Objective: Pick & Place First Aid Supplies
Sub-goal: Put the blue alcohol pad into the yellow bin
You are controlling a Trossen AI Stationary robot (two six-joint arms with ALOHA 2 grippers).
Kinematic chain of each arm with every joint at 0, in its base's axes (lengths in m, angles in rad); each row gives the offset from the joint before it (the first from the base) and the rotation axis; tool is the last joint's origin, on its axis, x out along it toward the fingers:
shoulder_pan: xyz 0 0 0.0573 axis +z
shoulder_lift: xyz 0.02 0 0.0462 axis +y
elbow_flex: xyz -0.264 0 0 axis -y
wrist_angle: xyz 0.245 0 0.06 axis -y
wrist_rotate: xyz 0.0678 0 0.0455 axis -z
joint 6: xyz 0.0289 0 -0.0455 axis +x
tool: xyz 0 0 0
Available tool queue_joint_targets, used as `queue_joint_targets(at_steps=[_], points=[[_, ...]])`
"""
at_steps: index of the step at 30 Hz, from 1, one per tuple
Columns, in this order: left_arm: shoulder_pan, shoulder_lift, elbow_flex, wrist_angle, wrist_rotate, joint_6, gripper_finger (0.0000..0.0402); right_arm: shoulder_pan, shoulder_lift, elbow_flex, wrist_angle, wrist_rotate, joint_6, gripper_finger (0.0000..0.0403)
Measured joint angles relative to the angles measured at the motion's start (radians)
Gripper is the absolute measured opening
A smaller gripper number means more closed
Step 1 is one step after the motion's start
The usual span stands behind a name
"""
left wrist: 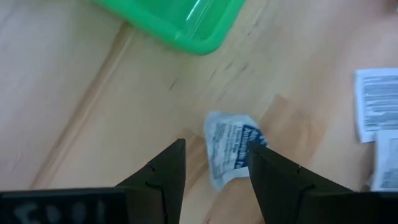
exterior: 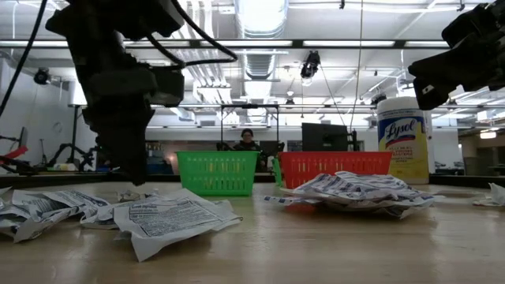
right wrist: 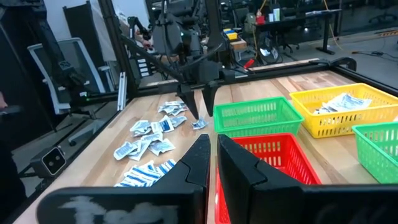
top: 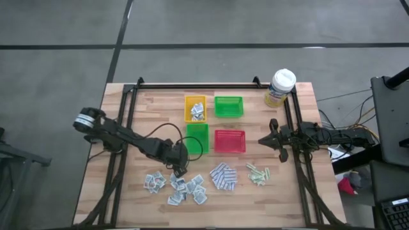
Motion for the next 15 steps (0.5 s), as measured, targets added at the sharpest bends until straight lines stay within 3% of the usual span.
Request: queue_joint_targets(at_steps=[15], points=[[0.000, 0.003, -0.070, 0.054, -0.006, 0.010, 0.0163, 0.000, 0.000, 0.000, 0.000, 0.000, 0.000, 0.0028]])
